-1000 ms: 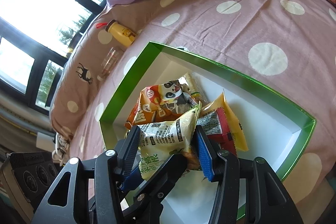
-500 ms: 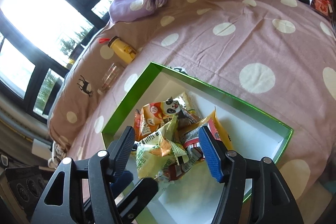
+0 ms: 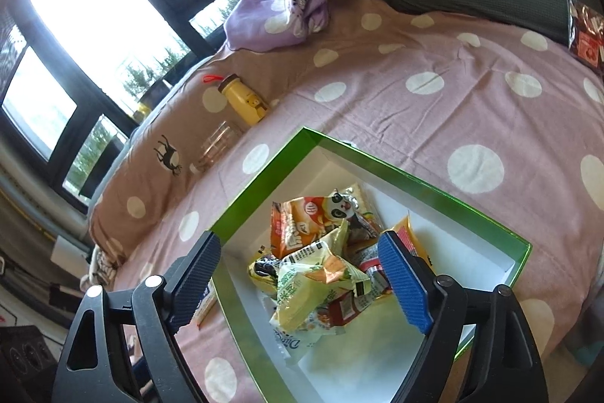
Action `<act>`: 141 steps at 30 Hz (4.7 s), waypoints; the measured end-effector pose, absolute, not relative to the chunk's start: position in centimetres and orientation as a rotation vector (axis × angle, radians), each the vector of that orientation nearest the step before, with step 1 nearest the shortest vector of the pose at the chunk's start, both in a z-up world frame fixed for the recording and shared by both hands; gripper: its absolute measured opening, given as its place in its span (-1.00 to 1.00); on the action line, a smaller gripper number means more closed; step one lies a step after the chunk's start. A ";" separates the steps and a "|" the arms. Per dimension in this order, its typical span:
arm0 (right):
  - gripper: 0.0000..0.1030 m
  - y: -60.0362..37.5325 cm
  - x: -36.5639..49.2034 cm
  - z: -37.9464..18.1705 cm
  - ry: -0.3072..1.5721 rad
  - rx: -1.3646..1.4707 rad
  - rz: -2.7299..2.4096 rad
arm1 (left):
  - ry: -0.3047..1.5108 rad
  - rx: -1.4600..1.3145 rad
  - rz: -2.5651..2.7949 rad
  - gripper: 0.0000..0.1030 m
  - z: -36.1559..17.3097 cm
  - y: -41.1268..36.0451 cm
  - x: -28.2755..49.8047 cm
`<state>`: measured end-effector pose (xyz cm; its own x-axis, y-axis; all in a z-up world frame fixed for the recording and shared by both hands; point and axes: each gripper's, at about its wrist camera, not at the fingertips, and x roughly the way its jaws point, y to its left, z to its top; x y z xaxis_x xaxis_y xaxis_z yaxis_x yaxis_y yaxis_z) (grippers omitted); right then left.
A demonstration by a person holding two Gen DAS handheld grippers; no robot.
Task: Organize snacks
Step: 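Move the right gripper to the white-and-blue biscuit packet, then grasp the white-and-blue biscuit packet with the right gripper, then lift and carry the biscuit packet over the green box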
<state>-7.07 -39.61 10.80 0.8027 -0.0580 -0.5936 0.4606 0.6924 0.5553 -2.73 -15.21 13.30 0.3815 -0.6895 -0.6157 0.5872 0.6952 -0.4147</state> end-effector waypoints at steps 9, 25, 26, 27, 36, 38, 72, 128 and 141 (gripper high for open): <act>0.71 -36.8 -6.0 11.8 0.598 0.679 -0.263 | 0.857 -0.267 -0.493 0.99 10.9 -4.3 -2.1; 0.71 -20.2 9.1 9.0 1.044 0.230 0.137 | 0.909 -0.433 -0.183 0.99 7.8 5.2 1.6; 0.71 -19.4 10.4 8.5 1.068 0.175 0.133 | 0.911 -0.439 -0.179 0.99 7.7 5.4 1.6; 0.71 -18.8 11.7 7.7 1.102 0.128 0.125 | 0.912 -0.449 -0.174 0.99 7.7 5.8 1.7; 0.71 -17.8 17.2 2.2 1.258 -0.076 0.047 | 0.937 -0.476 -0.165 0.98 7.6 6.4 2.3; 0.71 -17.6 17.9 1.9 1.265 -0.076 0.054 | 0.940 -0.470 -0.171 0.99 7.6 6.3 2.4; 0.46 -15.9 5.2 4.9 1.097 0.345 0.217 | 0.989 -0.457 -0.094 0.98 6.5 7.4 2.0; 0.06 -16.1 3.3 6.2 1.000 0.437 0.303 | 0.976 -0.275 -0.365 -0.39 7.0 -1.4 0.5; 0.06 -16.2 1.1 9.7 0.867 0.407 0.303 | 0.841 -0.269 -0.393 -0.38 9.8 -1.3 -1.4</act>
<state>1.06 -16.25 9.71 0.6130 0.4164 -0.6715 -0.0921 0.8817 0.4628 -1.42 -1.34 9.83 0.6015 -0.4393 -0.6672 0.2301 0.8951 -0.3819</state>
